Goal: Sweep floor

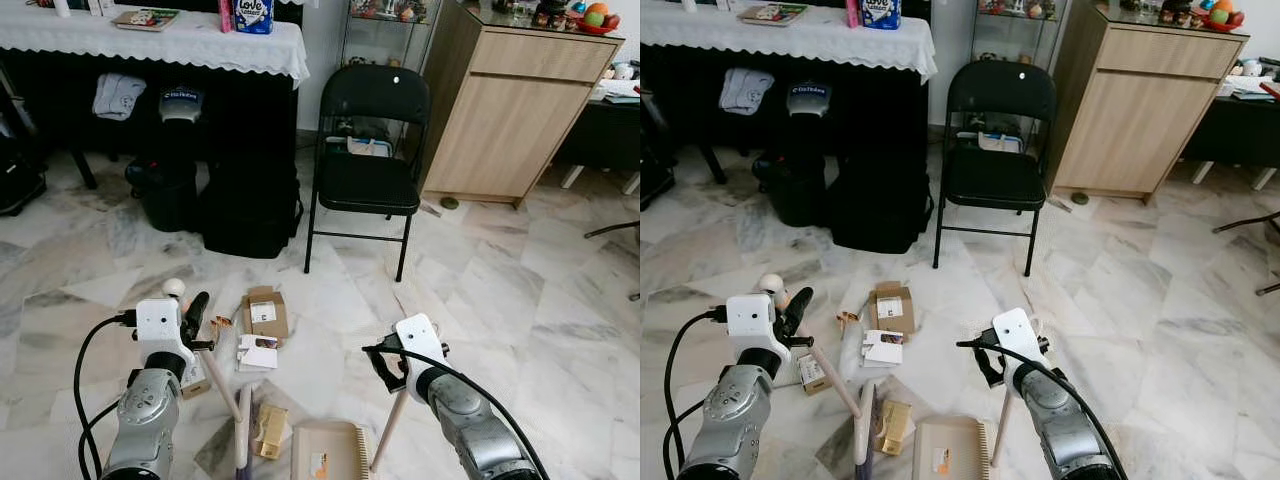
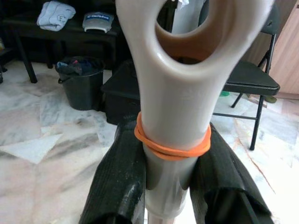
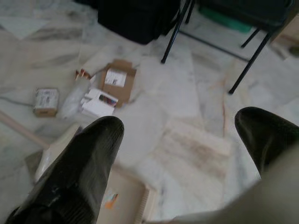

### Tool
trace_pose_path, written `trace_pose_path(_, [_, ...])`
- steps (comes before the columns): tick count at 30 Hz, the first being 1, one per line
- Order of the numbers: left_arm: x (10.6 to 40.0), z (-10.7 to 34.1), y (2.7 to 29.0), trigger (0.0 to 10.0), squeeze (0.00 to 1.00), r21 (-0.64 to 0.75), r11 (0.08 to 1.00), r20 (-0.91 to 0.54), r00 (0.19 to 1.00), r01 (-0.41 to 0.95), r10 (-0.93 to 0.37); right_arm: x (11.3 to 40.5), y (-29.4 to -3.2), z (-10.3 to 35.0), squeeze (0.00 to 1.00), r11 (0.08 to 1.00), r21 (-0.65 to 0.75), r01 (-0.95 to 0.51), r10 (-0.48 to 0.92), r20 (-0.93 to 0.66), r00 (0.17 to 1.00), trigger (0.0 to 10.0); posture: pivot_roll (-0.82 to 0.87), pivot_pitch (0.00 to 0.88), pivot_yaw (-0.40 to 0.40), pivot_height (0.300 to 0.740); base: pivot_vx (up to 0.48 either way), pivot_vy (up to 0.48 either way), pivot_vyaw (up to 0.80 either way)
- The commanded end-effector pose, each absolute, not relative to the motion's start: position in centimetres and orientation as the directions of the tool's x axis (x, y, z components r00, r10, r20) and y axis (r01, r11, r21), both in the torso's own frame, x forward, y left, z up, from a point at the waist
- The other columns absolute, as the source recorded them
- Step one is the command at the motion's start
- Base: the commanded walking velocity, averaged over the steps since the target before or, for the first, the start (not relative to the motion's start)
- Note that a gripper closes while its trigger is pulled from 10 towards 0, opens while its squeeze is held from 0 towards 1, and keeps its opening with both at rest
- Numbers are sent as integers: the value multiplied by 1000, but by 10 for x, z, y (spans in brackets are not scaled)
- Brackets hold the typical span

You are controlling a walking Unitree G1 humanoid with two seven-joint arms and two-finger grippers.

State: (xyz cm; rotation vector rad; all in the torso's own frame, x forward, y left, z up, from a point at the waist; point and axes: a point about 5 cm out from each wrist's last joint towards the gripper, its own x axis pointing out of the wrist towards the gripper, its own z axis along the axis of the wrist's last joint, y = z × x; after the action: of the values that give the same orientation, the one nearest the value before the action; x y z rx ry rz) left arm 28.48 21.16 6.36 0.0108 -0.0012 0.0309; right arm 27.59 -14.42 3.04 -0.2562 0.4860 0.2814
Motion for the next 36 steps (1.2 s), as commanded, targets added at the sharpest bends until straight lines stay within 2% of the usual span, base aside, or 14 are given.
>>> trace_pose_path(1, [285,67,212,10000,0,18,1000,21,999,-26,25,278,-146,43,0,931,-213,-296,185,-423,887,10000,57,25,-103,740,0,0,0])
trace_pose_path(11, [285,66,211,10000,0,16,1000,19,1000,-20,20,273,-156,42,0,958,-249,-138,25,-411,912,10000,50,25,-104,740,0,0,0])
trace_pose_path(19, [286,66,209,10000,0,14,1000,18,1000,-18,18,275,-159,26,0,984,-168,-65,-26,-489,872,10000,51,22,-106,740,0,0,0])
trace_pose_path(26, [287,66,208,10000,0,15,1000,18,1000,-17,17,280,-161,24,0,984,-166,-59,-30,-493,870,10000,55,14,-106,740,0,0,0])
trace_pose_path(36, [287,67,208,10000,0,24,1000,19,1000,-13,13,280,-148,20,0,971,-117,-208,117,-528,841,10000,60,6,-105,740,0,0,0])
